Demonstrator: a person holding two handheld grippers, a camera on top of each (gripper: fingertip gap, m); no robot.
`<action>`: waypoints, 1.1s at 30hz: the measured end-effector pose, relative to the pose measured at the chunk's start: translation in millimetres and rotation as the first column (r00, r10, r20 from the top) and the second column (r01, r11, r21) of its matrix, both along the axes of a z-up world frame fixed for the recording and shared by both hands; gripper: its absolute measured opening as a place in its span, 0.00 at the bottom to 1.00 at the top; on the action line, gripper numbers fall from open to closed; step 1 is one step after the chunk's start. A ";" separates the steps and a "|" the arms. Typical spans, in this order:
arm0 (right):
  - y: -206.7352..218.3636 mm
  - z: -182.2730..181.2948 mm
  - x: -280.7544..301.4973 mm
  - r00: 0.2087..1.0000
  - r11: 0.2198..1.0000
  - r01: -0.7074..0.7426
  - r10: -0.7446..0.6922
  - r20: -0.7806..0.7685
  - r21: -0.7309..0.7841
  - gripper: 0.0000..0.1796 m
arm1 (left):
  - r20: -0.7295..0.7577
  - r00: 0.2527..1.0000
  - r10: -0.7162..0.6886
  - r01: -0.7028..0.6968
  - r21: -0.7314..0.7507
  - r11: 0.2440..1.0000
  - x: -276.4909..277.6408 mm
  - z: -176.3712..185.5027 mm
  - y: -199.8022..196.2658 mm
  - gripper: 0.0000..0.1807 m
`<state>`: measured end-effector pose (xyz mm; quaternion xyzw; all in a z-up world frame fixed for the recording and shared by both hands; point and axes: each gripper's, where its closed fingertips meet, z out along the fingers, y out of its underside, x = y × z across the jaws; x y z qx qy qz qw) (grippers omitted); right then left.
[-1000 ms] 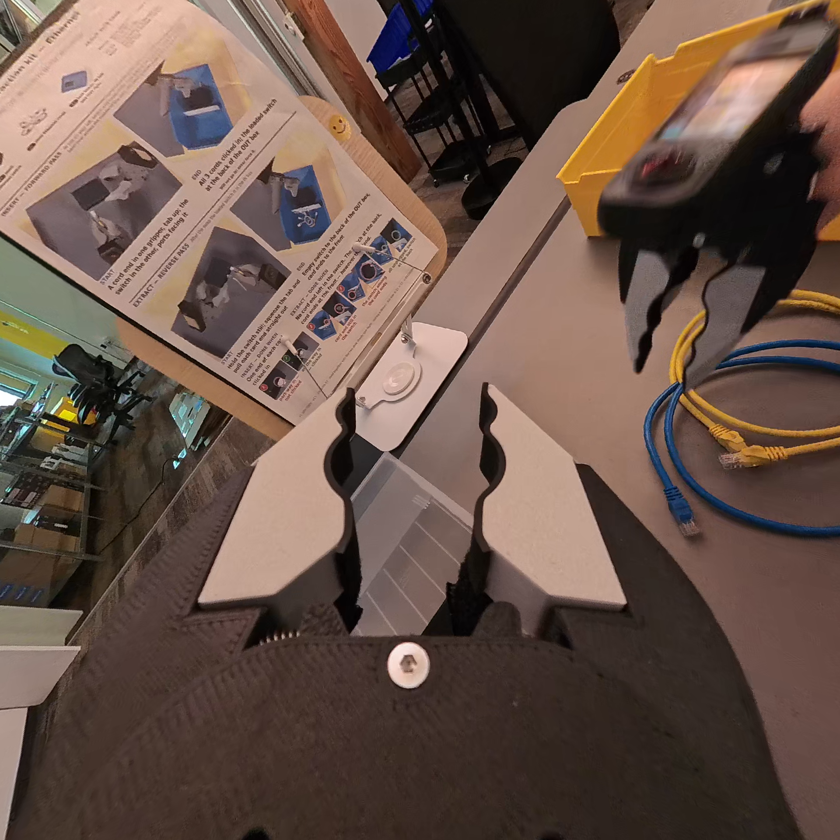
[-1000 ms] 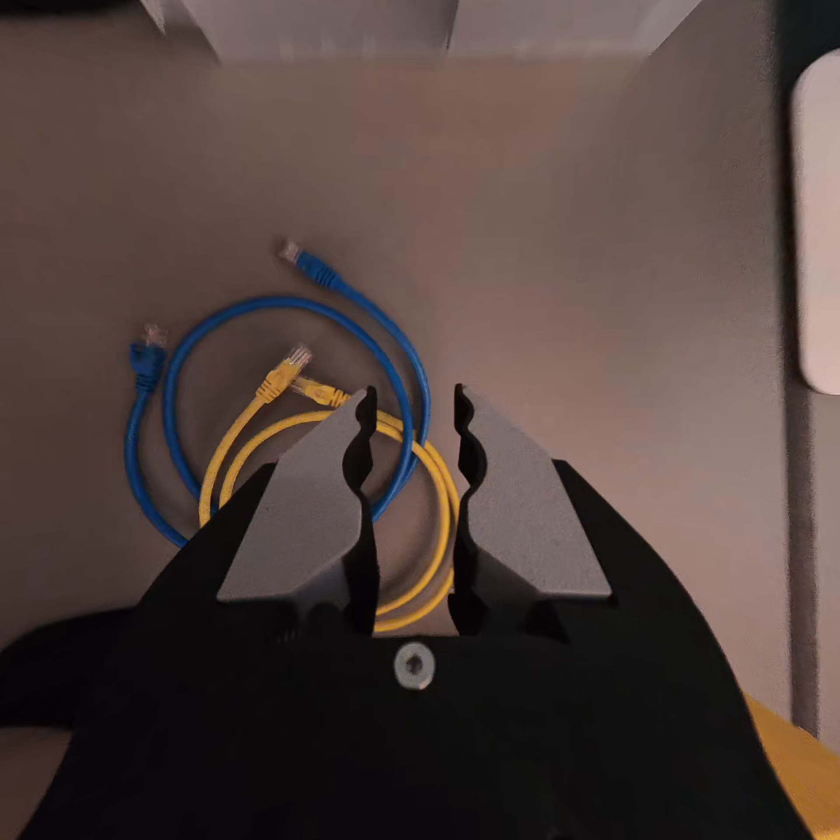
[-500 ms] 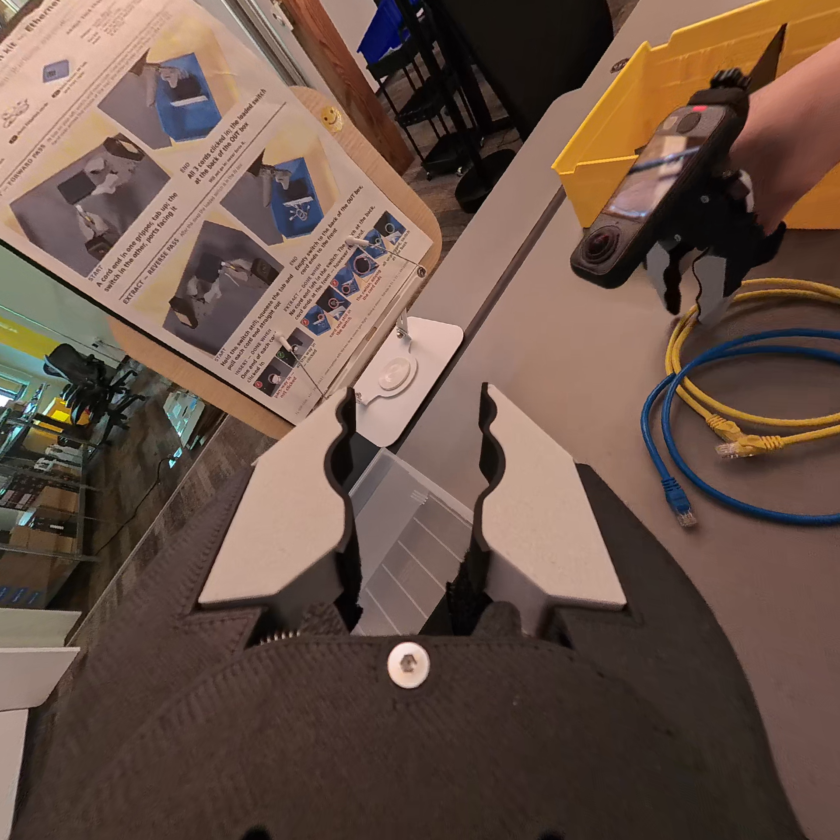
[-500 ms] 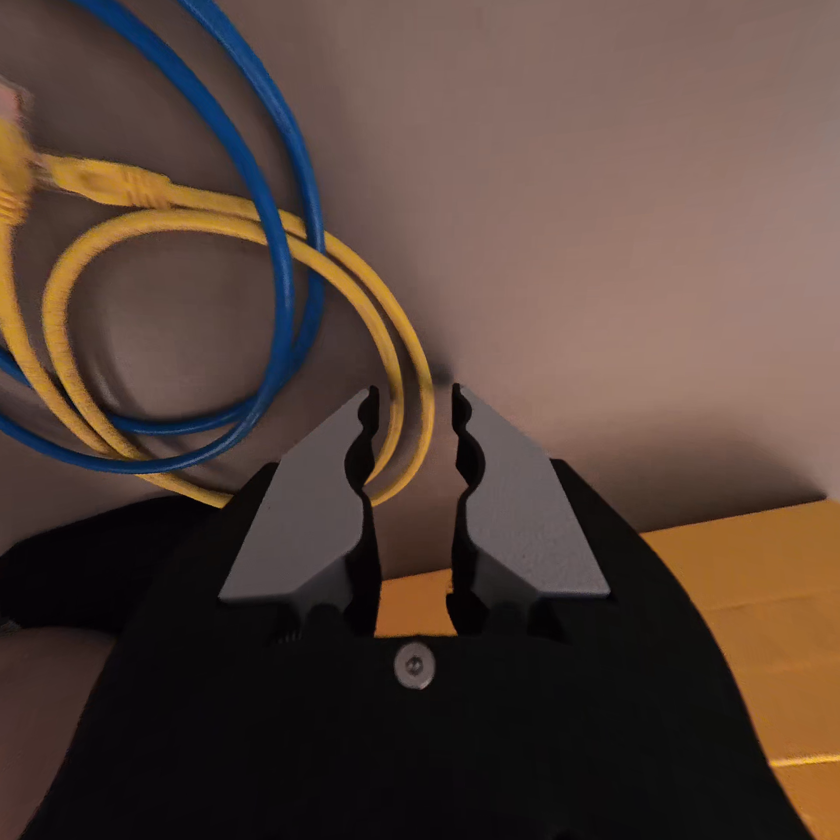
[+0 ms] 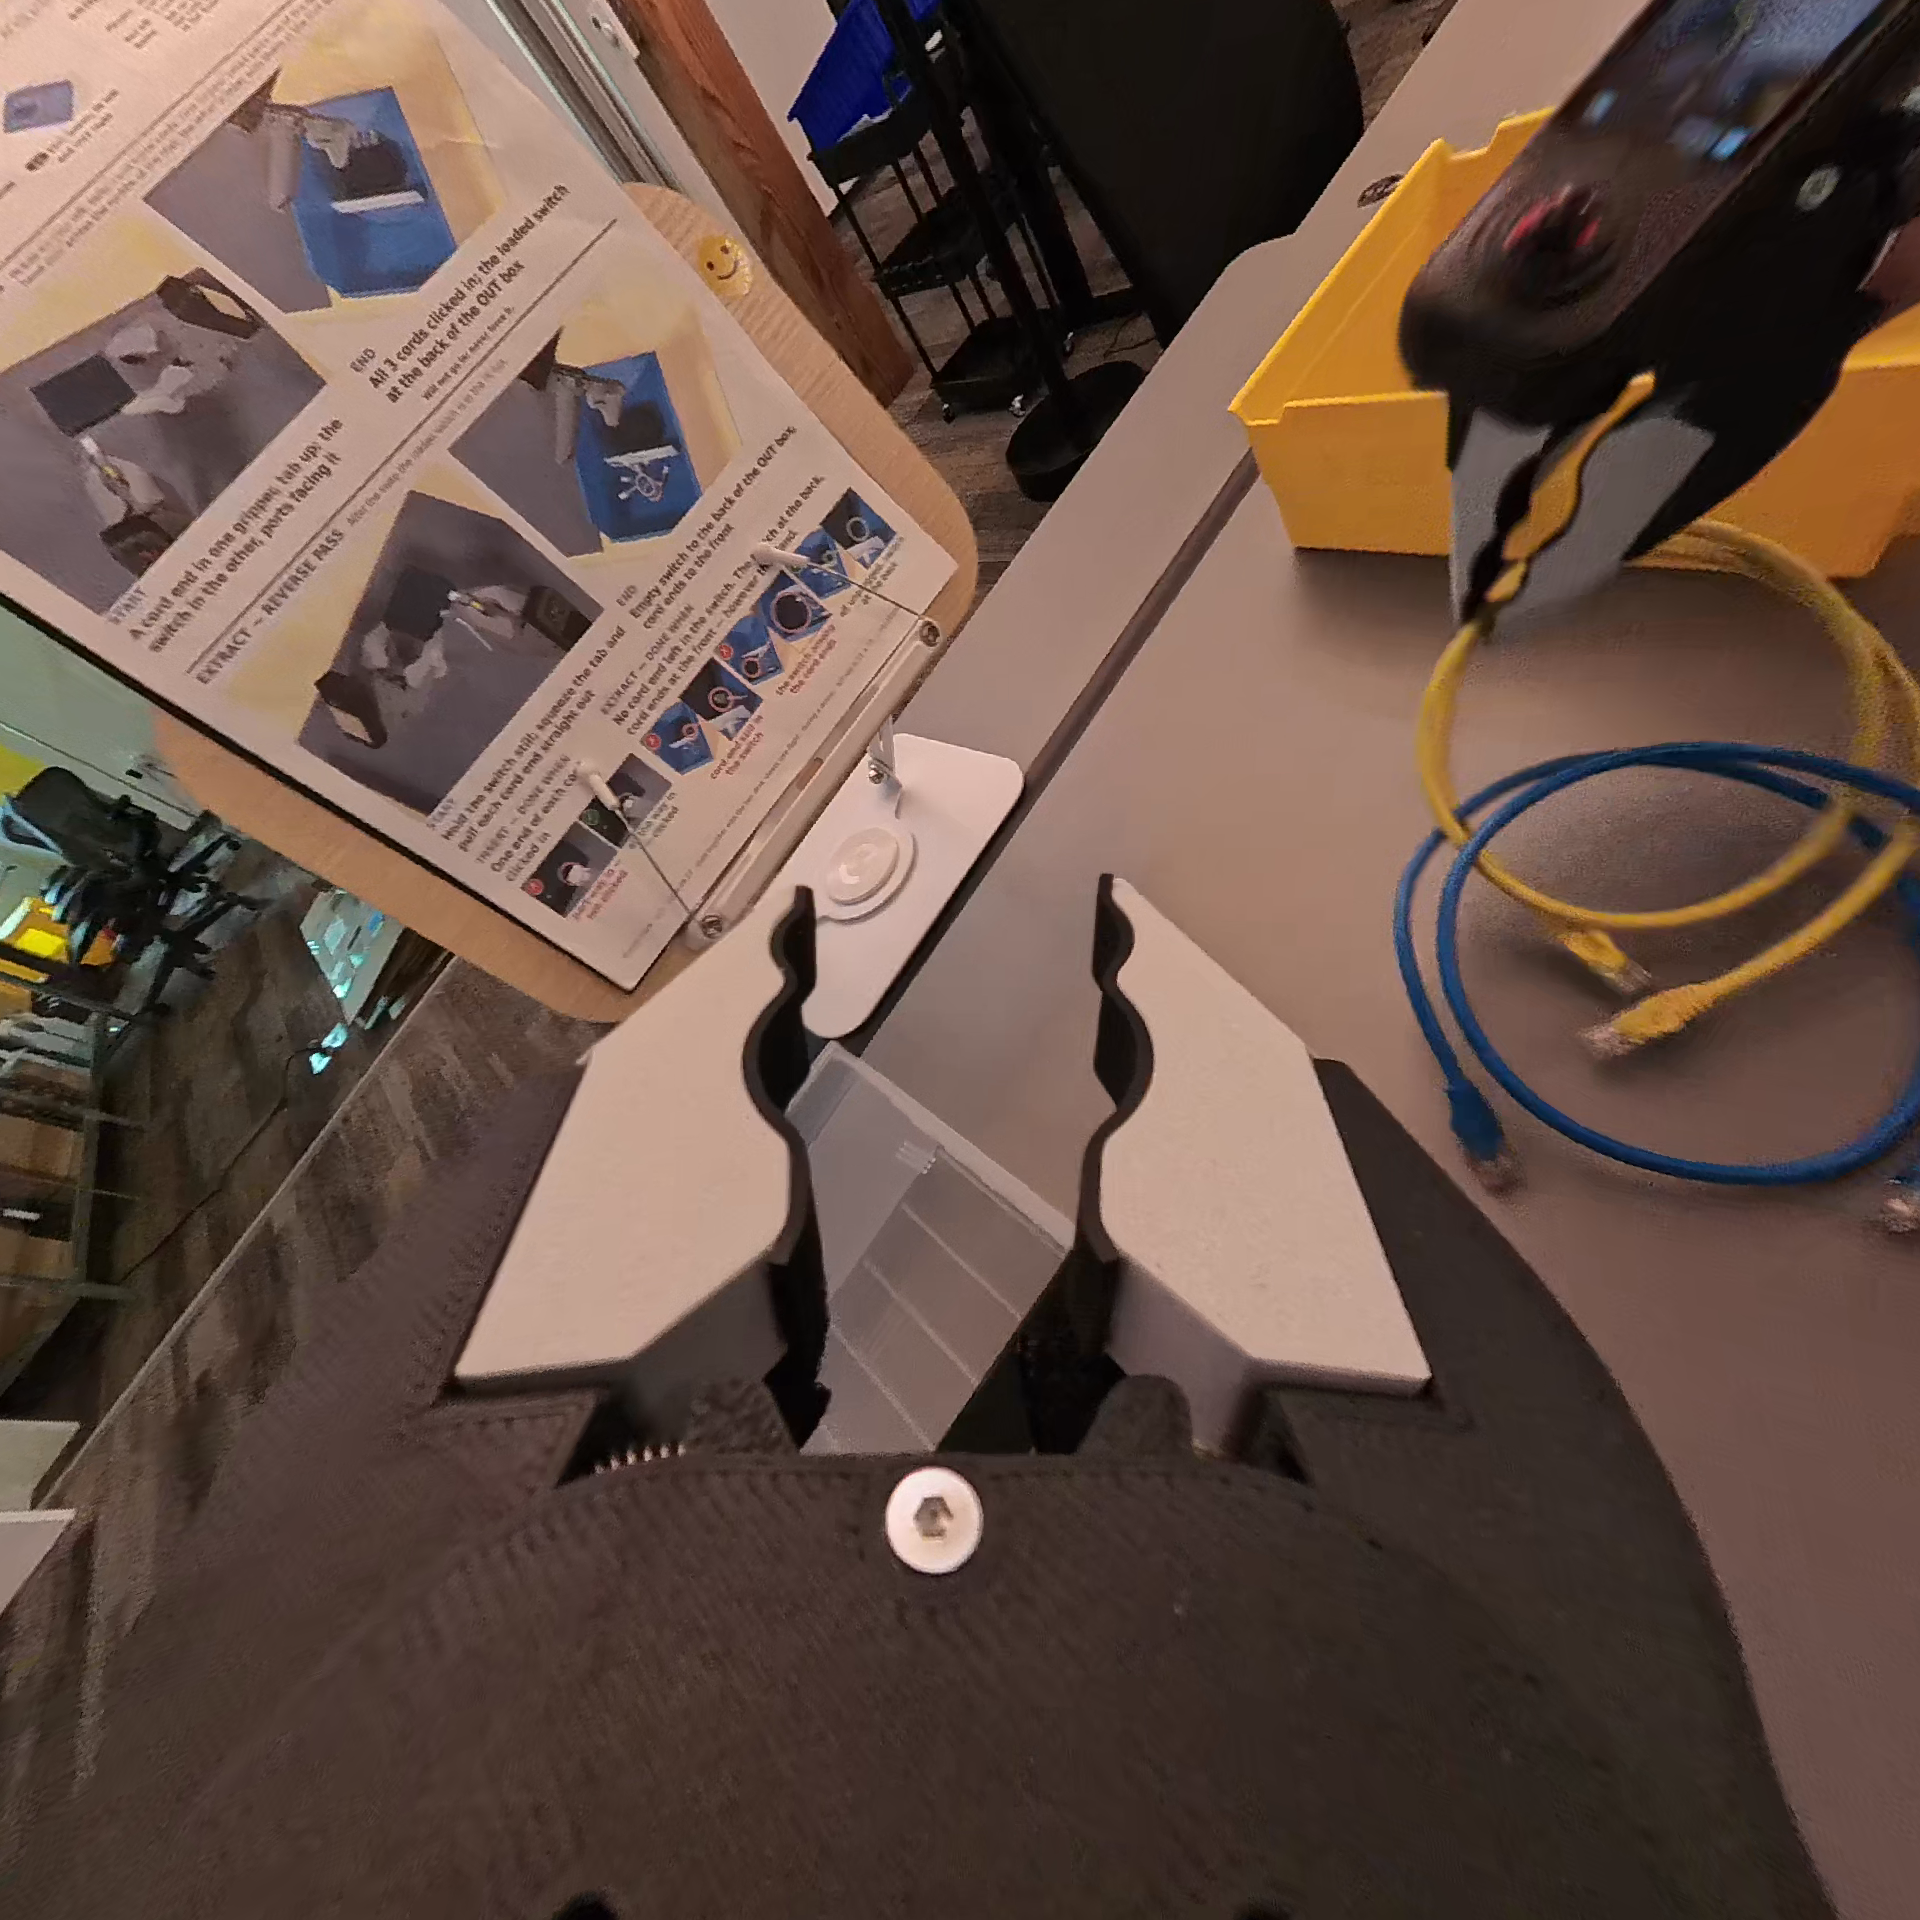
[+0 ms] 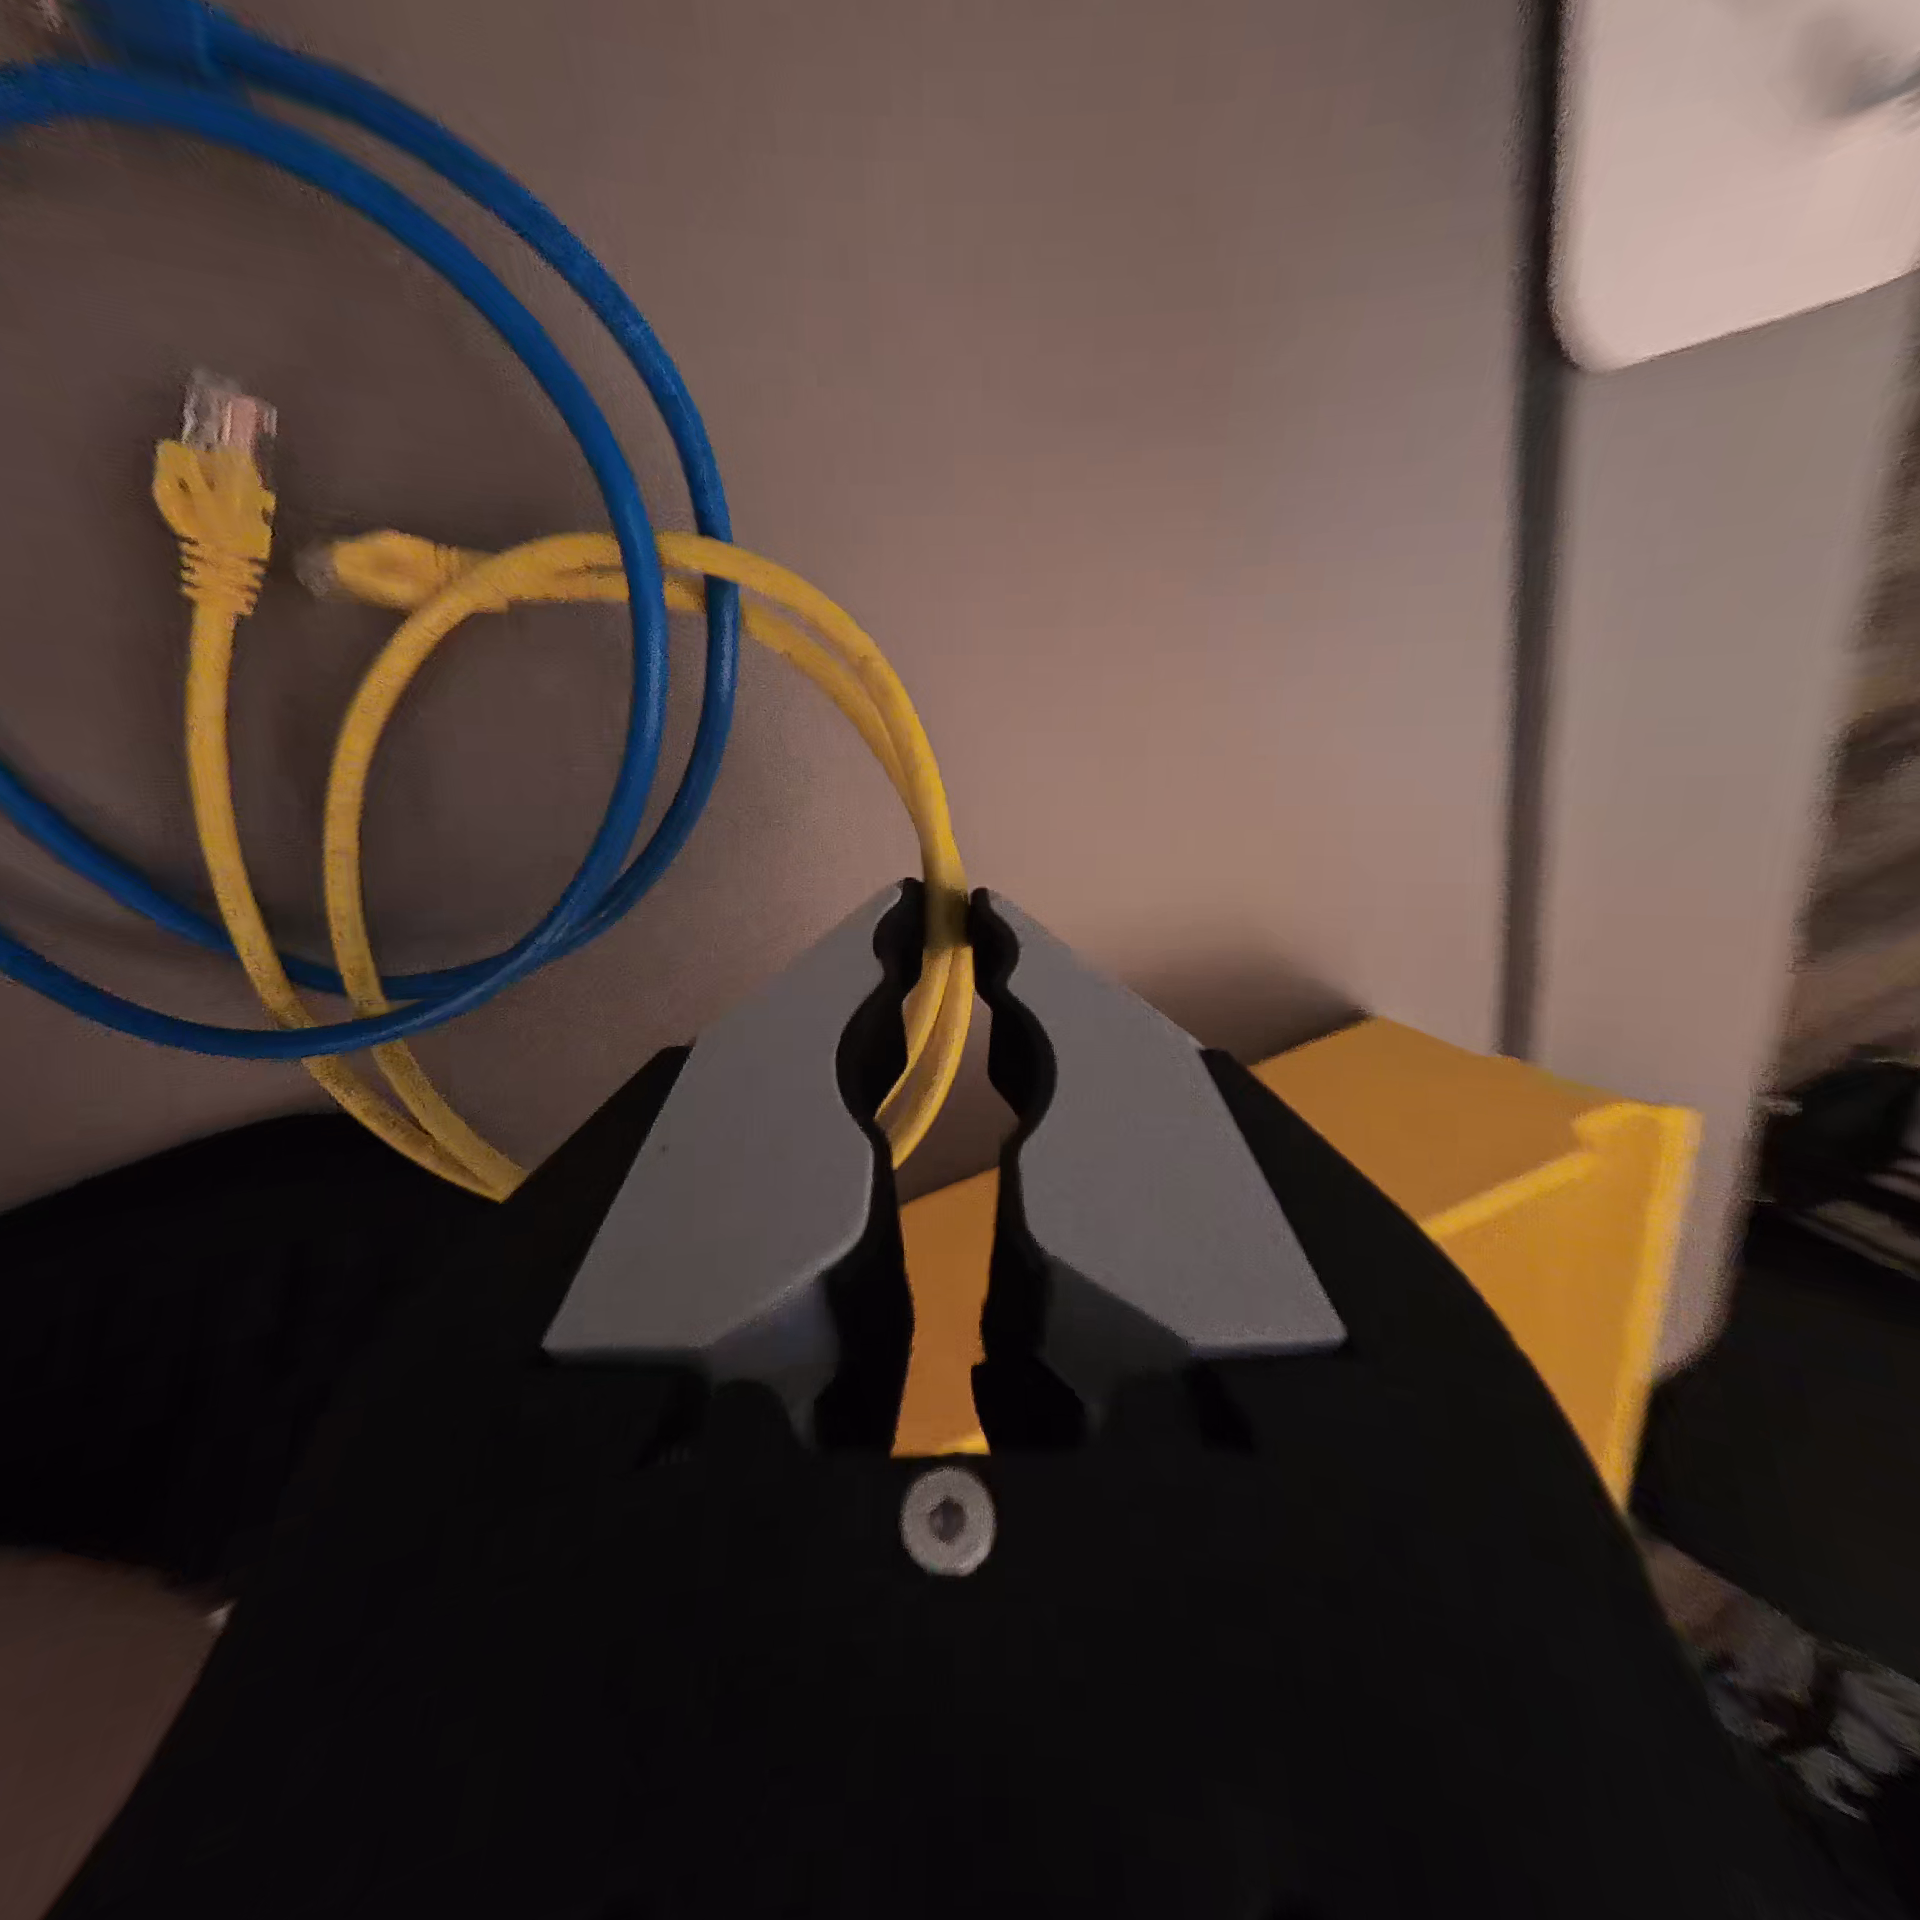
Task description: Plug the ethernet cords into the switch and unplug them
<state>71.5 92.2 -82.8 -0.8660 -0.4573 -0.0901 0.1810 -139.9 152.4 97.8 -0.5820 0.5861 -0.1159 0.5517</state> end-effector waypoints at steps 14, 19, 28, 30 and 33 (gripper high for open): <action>1.9 176.2 -19.7 0.995 0.668 -0.086 0.023 0.095 0.739 0.04 | -0.044 0.958 -0.283 0.265 -0.236 0.935 66.2 -50.7 -54.6 0.31; -7.3 206.3 -21.3 0.998 0.564 -0.062 0.040 0.048 0.823 0.03 | -0.044 0.953 -0.300 0.278 -0.265 0.923 73.8 -57.8 -58.5 0.30; -26.0 234.8 -19.2 0.996 0.456 -0.089 0.016 0.092 0.886 0.03 | -0.194 0.908 -0.371 0.269 -0.408 0.873 104.9 -125.4 -74.9 0.29; -29.3 238.5 -15.1 0.996 0.444 -0.084 0.012 0.088 0.892 0.03 | -0.242 0.893 -0.379 0.258 -0.416 0.872 110.1 -141.0 -78.3 0.29; -32.2 241.8 -7.6 0.997 0.438 -0.068 0.006 0.073 0.896 0.03 | -0.325 0.869 -0.373 0.226 -0.411 0.883 112.0 -163.9 -76.8 0.22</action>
